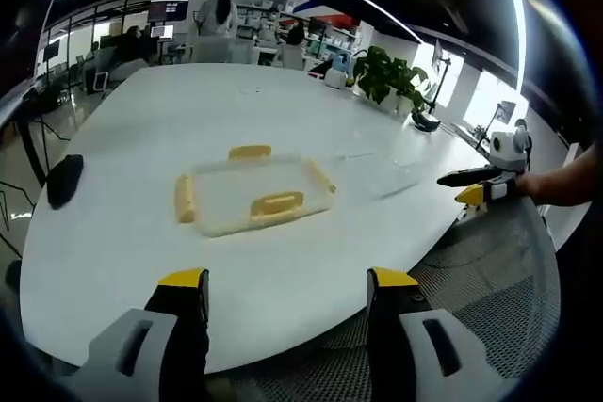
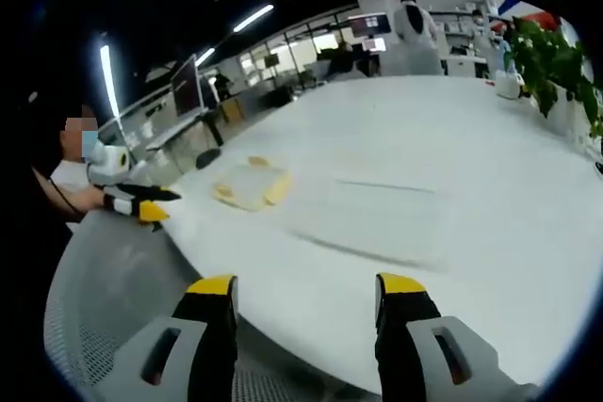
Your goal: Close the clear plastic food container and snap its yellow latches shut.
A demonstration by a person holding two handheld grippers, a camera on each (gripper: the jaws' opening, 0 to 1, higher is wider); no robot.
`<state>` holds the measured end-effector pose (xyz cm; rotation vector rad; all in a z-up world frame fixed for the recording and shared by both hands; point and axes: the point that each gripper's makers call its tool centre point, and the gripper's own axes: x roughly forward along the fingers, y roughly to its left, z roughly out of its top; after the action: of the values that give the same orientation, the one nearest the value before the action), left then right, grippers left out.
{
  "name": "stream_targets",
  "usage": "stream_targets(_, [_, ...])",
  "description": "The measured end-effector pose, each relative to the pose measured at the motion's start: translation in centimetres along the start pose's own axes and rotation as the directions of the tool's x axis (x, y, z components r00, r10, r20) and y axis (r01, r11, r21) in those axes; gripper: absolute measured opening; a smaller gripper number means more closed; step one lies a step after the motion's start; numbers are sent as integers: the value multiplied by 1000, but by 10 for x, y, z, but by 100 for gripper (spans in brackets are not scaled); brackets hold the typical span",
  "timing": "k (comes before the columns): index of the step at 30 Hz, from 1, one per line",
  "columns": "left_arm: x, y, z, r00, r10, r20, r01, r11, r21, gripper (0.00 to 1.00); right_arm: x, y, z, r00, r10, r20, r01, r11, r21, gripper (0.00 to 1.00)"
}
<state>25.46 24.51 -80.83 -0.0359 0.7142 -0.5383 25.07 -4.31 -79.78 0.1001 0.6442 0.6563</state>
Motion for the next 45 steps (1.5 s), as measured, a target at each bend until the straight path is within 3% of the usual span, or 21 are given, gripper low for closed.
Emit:
stream_targets(15, [-1, -4, 2, 1000, -22, 2, 22, 1000, 0, 66, -3, 3, 7, 999, 10, 36, -10, 1000, 11, 58])
stream_targets(18, [0, -4, -5, 999, -25, -38, 25, 1000, -11, 67, -2, 4, 6, 999, 13, 32, -13, 1000, 3, 58])
stream_targets(24, [-2, -5, 4, 999, -26, -18, 27, 1000, 12, 68, -5, 3, 18, 998, 4, 69, -3, 1000, -11, 57])
stream_targets(30, [-3, -4, 7, 1000, -29, -8, 29, 999, -27, 68, -6, 4, 26, 995, 9, 95, -8, 1000, -10, 57])
stream_targets(33, [-4, -2, 10, 1000, -18, -3, 18, 1000, -5, 71, -6, 7, 29, 996, 22, 86, -21, 1000, -16, 57])
stream_targets(37, [-4, -4, 16, 999, -40, 22, 40, 999, 4, 61, -3, 10, 41, 993, 36, 114, -33, 999, -32, 58])
stream_targets(40, [-4, -2, 22, 999, -30, 45, 30, 1000, 1, 64, 0, 13, 44, 992, 43, 114, -39, 998, -41, 58])
stream_targets(45, [-1, -2, 21, 999, -46, 18, 47, 997, -60, 64, 4, 21, 48, 992, 64, 105, -55, 995, -88, 57])
